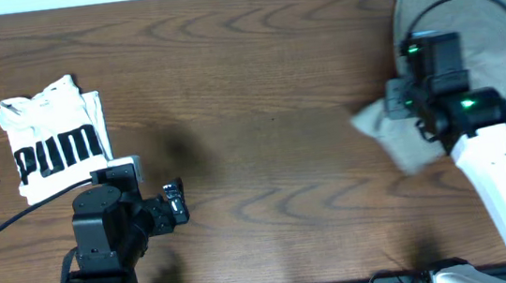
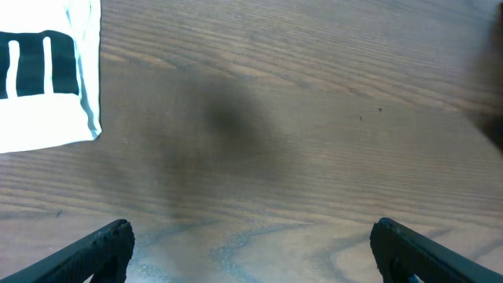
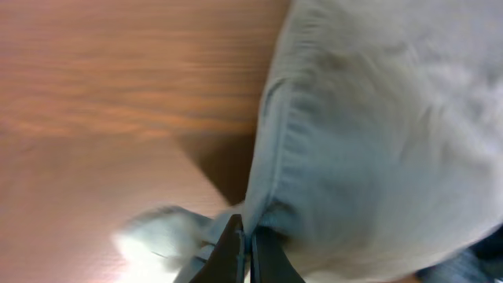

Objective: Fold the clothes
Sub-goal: 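Drag the khaki shorts with the right gripper toward table center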

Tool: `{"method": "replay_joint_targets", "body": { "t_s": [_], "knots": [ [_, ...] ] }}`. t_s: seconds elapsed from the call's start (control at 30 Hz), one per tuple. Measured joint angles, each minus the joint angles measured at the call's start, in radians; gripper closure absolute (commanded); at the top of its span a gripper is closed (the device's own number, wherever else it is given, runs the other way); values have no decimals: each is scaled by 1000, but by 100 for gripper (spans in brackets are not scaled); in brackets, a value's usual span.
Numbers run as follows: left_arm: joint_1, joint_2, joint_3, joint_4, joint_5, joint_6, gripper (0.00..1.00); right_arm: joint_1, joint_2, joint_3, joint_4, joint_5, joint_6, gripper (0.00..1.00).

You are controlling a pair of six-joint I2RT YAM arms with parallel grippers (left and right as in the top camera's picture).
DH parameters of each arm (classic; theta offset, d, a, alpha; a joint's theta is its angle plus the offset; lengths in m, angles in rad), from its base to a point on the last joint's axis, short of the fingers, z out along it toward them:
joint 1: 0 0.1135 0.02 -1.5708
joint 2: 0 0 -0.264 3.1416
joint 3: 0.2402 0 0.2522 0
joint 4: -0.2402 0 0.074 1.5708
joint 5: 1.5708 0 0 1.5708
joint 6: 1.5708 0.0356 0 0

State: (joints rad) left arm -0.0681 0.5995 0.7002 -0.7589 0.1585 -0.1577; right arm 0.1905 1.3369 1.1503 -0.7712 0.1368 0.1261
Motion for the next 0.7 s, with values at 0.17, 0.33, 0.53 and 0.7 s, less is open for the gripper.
{"method": "replay_joint_targets", "body": {
  "t_s": [0.17, 0.33, 0.53, 0.7],
  "knots": [
    [0, 0, 0, 0, 0, 0, 2, 145, 41, 0, 34, -32, 21, 99],
    [0, 0, 0, 0, 0, 0, 2, 243, 117, 0, 99, -55, 48, 99],
    [0, 0, 0, 0, 0, 0, 2, 321, 207, 0, 217, -63, 70, 99],
    [0, 0, 0, 0, 0, 0, 2, 371, 264, 0, 418, -80, 87, 85]
  ]
}}
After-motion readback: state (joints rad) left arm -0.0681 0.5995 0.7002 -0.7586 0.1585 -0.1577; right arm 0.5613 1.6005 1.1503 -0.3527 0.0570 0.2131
